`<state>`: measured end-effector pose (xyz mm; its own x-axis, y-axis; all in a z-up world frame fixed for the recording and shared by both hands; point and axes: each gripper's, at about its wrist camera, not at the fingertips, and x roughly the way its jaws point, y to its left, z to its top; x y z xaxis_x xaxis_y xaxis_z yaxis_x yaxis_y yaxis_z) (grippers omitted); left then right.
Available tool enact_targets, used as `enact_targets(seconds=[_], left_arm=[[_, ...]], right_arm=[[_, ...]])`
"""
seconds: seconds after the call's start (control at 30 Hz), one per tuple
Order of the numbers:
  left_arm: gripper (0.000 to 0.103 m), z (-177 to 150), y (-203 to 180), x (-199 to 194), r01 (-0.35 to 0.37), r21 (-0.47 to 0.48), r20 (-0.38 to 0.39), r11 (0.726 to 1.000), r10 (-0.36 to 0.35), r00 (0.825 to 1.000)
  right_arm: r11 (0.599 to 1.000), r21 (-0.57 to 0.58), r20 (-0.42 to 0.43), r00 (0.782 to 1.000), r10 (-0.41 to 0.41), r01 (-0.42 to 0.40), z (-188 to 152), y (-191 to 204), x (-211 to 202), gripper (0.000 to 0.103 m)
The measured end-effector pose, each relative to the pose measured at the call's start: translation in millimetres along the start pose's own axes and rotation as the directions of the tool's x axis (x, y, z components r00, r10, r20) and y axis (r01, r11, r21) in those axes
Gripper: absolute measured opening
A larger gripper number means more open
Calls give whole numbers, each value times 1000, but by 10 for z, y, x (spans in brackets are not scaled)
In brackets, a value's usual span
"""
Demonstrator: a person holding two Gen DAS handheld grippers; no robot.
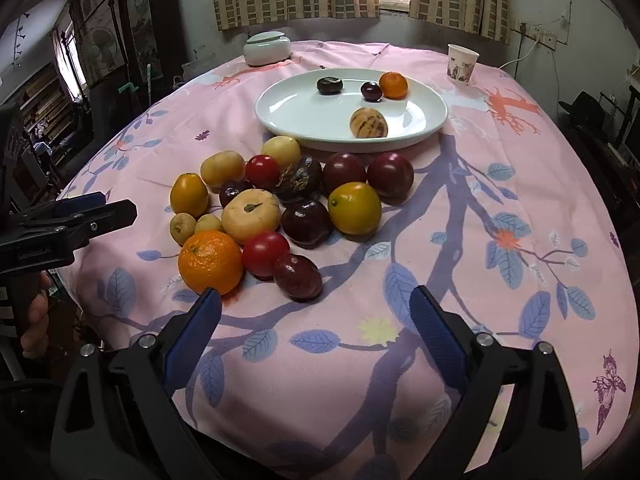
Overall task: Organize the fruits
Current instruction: 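Move both tools back toward the fruit pile, then grasp the yellow-orange fruit with the left tool while the right tool grasps a red cherry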
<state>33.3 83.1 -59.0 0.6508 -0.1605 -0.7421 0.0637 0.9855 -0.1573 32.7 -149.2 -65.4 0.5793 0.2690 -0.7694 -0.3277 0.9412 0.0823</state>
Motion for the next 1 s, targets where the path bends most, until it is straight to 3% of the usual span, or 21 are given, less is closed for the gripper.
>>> enact_targets(seconds=[0.2, 0.37, 0.4, 0.7, 0.9, 0.97, 1.0], left_arm=[[94, -14, 69, 30, -8, -22, -14, 1000, 8, 1000], [94, -5, 39, 67, -5, -14, -24, 1000, 4, 1000], [94, 0, 25, 83, -2, -12, -28, 1000, 2, 1000], [94, 114, -111, 355, -7, 12, -69, 1000, 8, 998], [93, 223, -158, 574, 9, -8, -103, 1000, -10, 995], [83, 239, -176, 658, -12, -6, -118, 1000, 11, 993], [66, 241, -177, 710, -10, -7, -136, 1000, 9, 991]], right_arm=[[999, 31, -16, 999, 43, -42, 47, -40, 178, 47], [992, 60, -49, 992, 113, -110, 77, -86, 341, 39], [990, 62, -52, 990, 130, -127, 76, -88, 343, 32], [991, 79, 20, 994, 110, -111, 33, -169, -84, 32], [989, 96, 14, 994, 112, -113, -15, -269, -141, 32], [988, 100, 14, 993, 120, -121, -16, -281, -142, 32], [987, 101, 15, 992, 125, -126, -18, -285, -144, 32]])
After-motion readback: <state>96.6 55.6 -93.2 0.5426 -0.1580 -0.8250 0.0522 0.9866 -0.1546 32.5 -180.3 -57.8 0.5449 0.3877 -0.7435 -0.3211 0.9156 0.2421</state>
